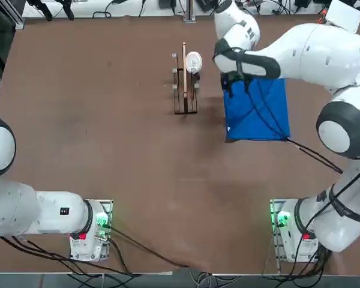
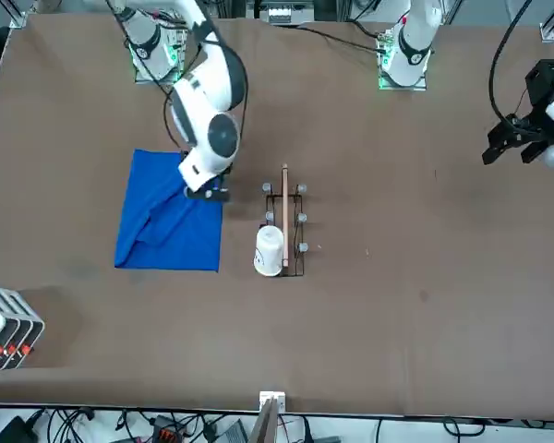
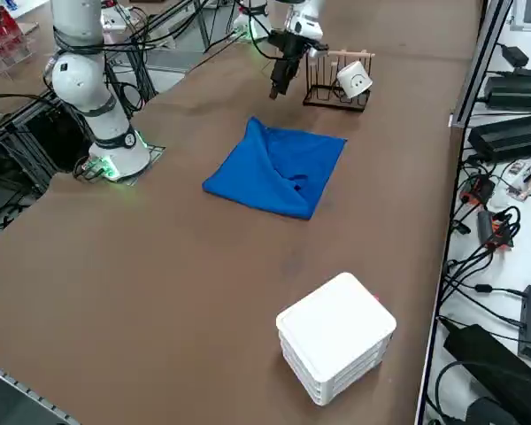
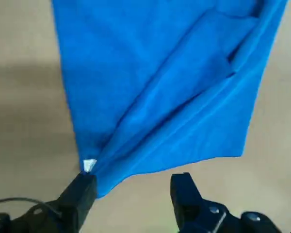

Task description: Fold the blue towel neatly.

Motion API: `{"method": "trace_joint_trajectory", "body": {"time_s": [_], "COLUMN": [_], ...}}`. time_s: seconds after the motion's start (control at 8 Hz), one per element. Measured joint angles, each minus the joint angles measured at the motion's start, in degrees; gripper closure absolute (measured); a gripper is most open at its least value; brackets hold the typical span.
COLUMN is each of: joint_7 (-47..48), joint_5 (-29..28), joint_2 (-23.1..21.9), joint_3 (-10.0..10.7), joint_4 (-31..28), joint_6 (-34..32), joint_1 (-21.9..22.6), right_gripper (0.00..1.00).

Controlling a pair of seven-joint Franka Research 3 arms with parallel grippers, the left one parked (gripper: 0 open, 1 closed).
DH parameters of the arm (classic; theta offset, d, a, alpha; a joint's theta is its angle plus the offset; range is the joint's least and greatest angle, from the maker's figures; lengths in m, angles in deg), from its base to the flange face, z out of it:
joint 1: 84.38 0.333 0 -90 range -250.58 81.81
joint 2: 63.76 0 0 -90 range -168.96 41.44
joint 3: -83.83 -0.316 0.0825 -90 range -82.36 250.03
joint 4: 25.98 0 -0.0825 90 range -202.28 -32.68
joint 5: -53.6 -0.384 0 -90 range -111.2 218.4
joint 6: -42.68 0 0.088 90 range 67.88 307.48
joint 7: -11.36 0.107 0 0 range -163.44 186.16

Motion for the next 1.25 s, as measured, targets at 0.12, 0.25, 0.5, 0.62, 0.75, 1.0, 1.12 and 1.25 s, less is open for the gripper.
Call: {"method": "trace_joint_trajectory", "body": {"time_s": [0.12,0.25,0.5,0.62,0.75,1.0,1.12,1.25], "joint_7": [0.2,0.4,0.6,0.6,-0.1,-5.6,-9.1,-13.2], "joint_5": [0.0,0.0,0.0,0.0,0.0,0.9,1.1,1.2], "joint_2": [0.1,0.1,-0.3,-0.9,-1.1,0.4,1.7,3.0], "joint_3": [0.0,0.1,0.2,0.2,0.2,0.2,0.2,0.2], "joint_4": [0.0,-0.2,-2.8,-5.2,-7.3,-9.0,-9.2,-9.2], "joint_6": [0.0,0.1,3.7,7.5,10.9,15.7,17.5,18.7], "joint_1": [-2.3,-4.8,-9.9,-12.7,-15.2,-17.5,-18.1,-18.5], "right_gripper": [0.15,0.18,0.23,0.26,0.34,0.38,0.38,0.38]}}
